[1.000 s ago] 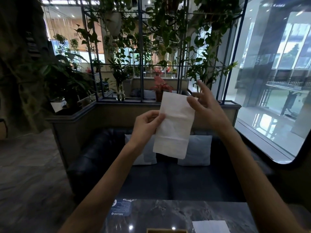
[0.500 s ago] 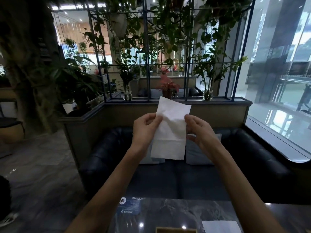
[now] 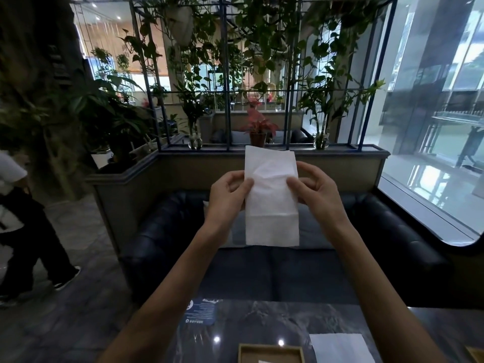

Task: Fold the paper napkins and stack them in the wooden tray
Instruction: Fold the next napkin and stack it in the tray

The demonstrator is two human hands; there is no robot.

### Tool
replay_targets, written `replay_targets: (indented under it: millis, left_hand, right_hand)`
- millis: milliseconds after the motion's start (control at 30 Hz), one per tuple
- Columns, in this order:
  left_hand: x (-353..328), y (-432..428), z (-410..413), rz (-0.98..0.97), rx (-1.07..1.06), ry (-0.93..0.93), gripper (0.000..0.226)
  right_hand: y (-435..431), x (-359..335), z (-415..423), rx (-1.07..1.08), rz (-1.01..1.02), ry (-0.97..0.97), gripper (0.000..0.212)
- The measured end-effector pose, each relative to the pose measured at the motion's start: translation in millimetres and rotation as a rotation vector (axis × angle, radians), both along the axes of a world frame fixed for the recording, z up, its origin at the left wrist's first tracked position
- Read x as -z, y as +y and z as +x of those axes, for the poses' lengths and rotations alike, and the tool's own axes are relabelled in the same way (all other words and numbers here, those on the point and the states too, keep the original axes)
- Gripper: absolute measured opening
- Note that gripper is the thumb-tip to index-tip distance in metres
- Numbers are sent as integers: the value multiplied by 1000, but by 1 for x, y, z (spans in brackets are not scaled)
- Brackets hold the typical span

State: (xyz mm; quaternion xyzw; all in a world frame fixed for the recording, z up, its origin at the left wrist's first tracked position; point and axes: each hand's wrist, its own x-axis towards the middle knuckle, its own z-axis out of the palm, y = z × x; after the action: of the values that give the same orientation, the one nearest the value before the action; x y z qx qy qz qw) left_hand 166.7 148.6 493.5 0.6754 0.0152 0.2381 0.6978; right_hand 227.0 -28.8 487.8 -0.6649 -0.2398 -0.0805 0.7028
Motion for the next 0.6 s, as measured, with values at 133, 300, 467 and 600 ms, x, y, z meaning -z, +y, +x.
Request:
replay_targets:
  millis: [133, 300, 467, 600]
  left_hand:
    - [0, -1, 1, -10, -8, -4, 18]
    - [0, -2, 3, -9, -31, -10, 19]
    - [-1, -1, 1, -12, -22, -19, 23]
    - [-4, 0, -2, 42, -58, -49, 28]
  right_hand:
    - [-1, 0, 1, 11, -6, -47, 44]
    - [2, 1, 1, 28, -17, -59, 57]
    - [0, 1, 1, 74, -1, -91, 58]
    - [-2, 1, 0, 74, -55, -155, 46]
